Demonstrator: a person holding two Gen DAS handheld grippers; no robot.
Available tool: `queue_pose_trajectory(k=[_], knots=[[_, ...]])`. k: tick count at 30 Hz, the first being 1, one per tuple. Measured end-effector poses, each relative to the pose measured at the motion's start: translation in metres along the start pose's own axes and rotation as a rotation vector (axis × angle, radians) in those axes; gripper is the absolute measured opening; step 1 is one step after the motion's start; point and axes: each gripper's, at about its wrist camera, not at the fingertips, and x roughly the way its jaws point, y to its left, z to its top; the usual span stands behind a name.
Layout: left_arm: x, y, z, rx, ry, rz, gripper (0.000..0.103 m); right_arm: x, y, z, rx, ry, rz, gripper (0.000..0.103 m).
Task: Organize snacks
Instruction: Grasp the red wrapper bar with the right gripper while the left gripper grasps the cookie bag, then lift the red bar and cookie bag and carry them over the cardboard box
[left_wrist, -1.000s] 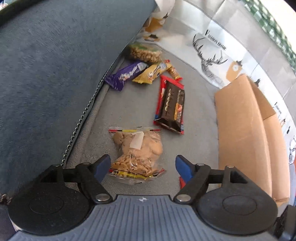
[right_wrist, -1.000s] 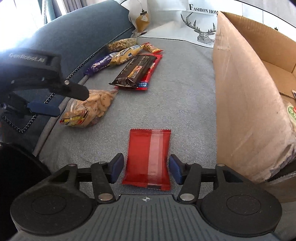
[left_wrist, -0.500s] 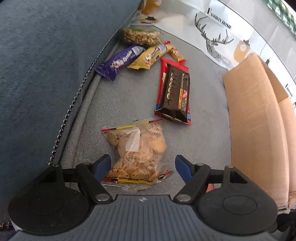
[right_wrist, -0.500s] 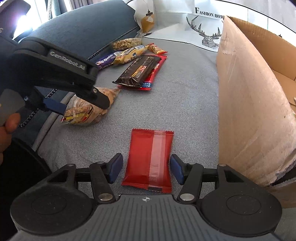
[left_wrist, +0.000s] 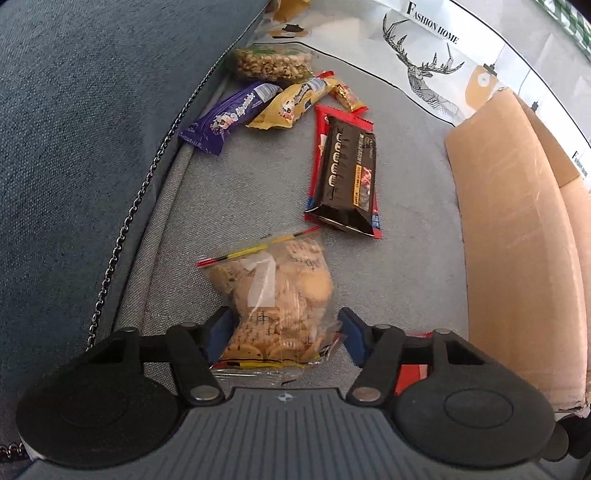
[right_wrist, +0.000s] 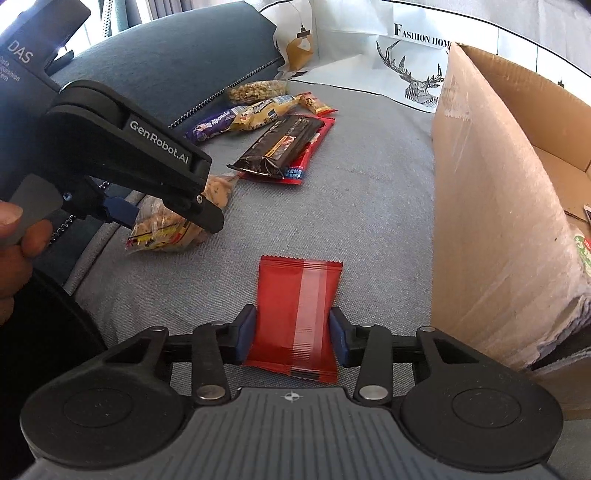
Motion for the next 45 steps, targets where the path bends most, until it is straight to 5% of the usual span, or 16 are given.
queue_pose_trajectory(k=[11,25,37,45], knots=[[-0.011,-0.002,-0.006,0.02,-0.046,-0.031,0.063,-0.017,-0.001,0.001,0.007,-0.079,0.015,0.043],[-0.05,-0.006,-0.022,0.072,-0.253,-0.104,0.062,-0.097,-0.007,0.022,-0.01,-0.279,0.022,0.043],[-0.068,-0.014,-0.033,0.138,-0.348,-0.14,0.063,-0.197,-0.121,0.046,0.098,-0.509,-0.128,0.043],[-0.065,-0.019,-0.033,0.152,-0.348,-0.116,0.063,-0.216,-0.197,0.017,0.277,-0.559,-0.189,0.043]])
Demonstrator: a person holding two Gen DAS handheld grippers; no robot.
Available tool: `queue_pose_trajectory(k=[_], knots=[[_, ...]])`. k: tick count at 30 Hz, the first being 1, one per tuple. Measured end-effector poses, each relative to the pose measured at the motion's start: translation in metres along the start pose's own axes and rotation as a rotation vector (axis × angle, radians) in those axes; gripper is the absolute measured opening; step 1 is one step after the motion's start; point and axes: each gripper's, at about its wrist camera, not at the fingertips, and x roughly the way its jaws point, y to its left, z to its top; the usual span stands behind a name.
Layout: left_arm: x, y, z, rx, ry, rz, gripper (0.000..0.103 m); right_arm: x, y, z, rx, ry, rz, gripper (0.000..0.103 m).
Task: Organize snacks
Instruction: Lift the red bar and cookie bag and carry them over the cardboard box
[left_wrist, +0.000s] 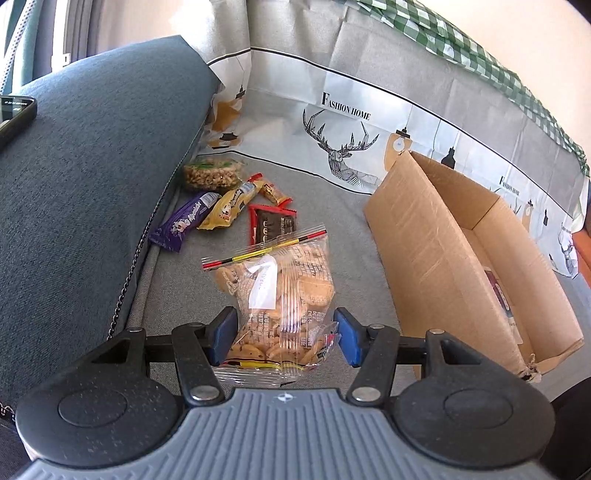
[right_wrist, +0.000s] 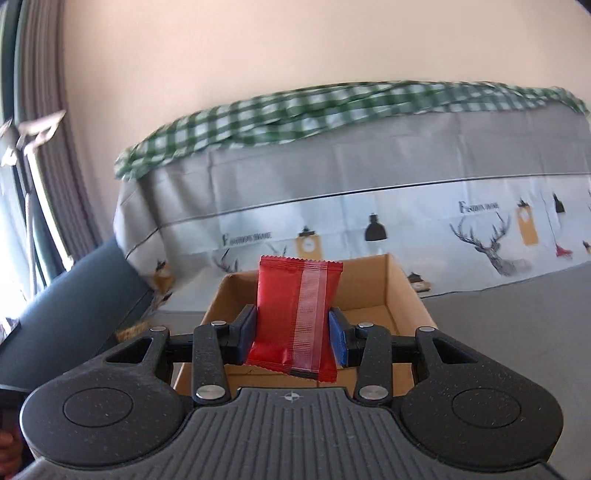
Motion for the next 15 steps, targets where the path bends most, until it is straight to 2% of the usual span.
queue_pose_trajectory(k=[10,15], knots=[[0.001,-0.008,-0.001,0.037,0.005,0.049,0.063,0.009,-0.027,-0.037,0.006,0.012,-0.053,0.043],[0.003,-0.015,-0.003,0.064,0.01,0.076,0.063,0.015,-0.044,-0.043,0.056,0.03,-0.058,0.043]])
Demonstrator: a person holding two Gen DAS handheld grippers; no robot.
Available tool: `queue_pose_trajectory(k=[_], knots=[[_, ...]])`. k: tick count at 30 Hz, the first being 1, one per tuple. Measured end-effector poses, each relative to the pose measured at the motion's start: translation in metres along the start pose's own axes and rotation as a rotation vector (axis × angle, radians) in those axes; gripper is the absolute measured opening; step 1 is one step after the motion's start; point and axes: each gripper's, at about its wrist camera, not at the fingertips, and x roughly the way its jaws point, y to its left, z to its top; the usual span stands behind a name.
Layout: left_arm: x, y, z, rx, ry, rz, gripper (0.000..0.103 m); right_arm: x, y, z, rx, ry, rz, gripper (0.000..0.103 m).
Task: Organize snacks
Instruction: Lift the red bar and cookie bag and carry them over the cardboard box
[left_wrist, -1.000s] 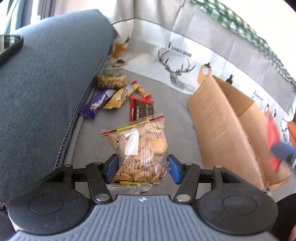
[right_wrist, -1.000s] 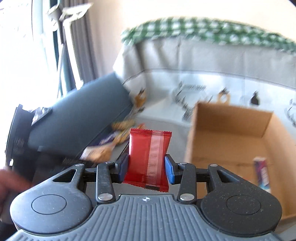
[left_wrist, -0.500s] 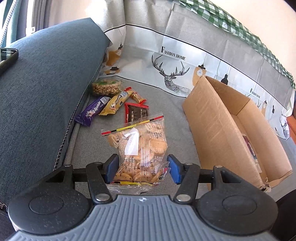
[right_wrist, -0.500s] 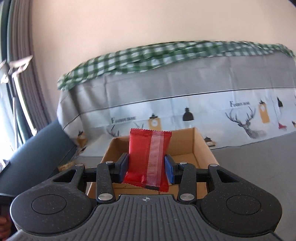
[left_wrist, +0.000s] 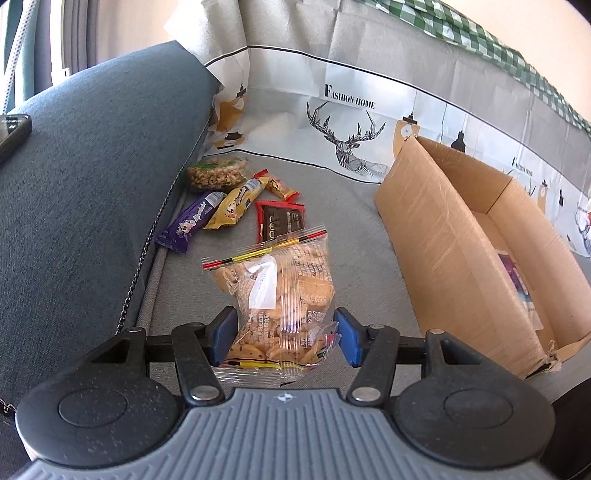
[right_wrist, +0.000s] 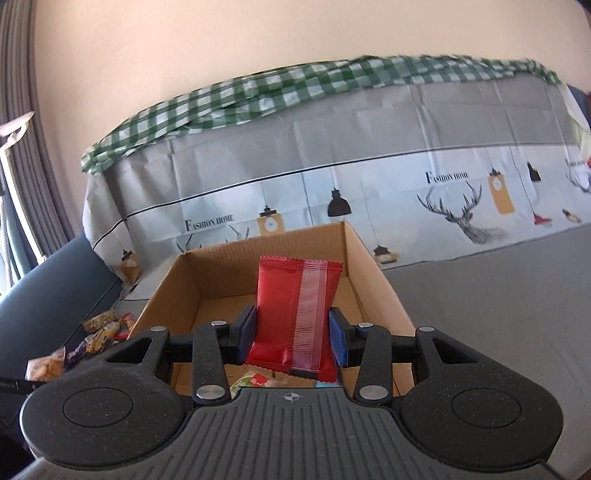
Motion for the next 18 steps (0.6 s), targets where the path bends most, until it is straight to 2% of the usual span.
queue_pose_trajectory(k=[12,18], knots=[[-0.006,-0.015,-0.008,0.035,-0.023,0.018,0.063,0.002,0.0,-0.002,-0.018,-0.006,0.013,0.043],[-0.015,-0.024,-0.014,0.054,-0.05,-0.026,0.062,0.004,-0.005,-0.002,-0.003,0.003,0.015,0.043]])
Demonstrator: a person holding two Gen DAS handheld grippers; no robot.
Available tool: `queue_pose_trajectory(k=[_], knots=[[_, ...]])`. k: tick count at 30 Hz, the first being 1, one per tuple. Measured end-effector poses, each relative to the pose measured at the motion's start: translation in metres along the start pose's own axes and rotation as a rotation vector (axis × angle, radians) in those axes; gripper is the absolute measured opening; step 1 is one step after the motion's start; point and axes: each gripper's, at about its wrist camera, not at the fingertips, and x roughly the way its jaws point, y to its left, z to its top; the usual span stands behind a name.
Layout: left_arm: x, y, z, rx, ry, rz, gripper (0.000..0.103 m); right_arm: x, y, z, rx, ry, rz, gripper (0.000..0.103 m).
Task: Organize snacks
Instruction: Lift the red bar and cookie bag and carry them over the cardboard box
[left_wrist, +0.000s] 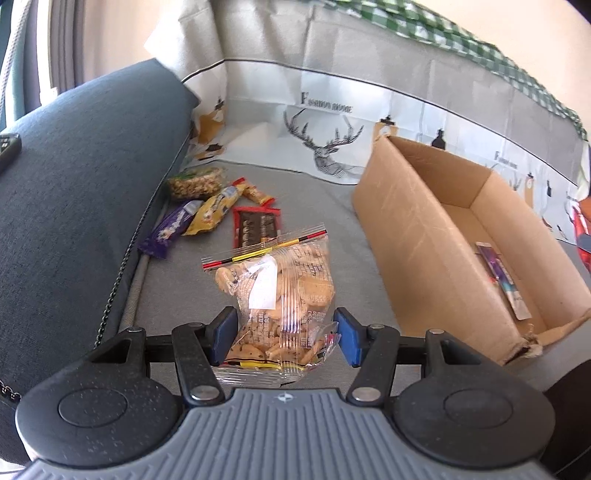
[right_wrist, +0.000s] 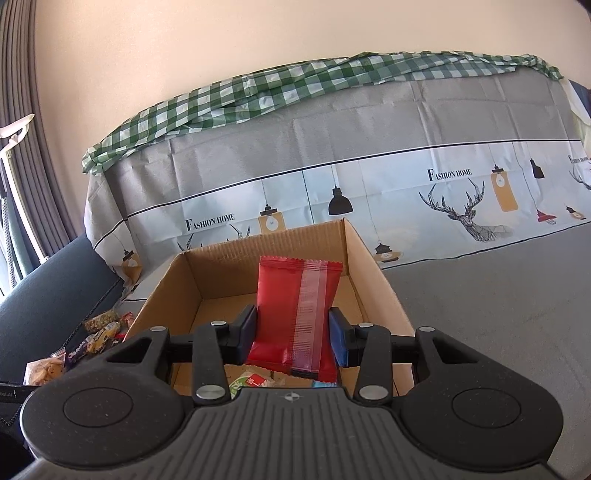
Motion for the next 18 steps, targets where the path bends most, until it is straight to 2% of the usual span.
queue_pose_trajectory(k=[10,18], knots=[[-0.015,-0.027,-0.005,0.009,0.001,-0.061,0.062,0.002,0.001,0.0,0.004,0.005,-0.001,0.043],[-0.025,-0.063,0.011,0.061,-0.028,-0.113,0.062,0.004,0.001,0.0,0.006,0.01,0.0,0.043]])
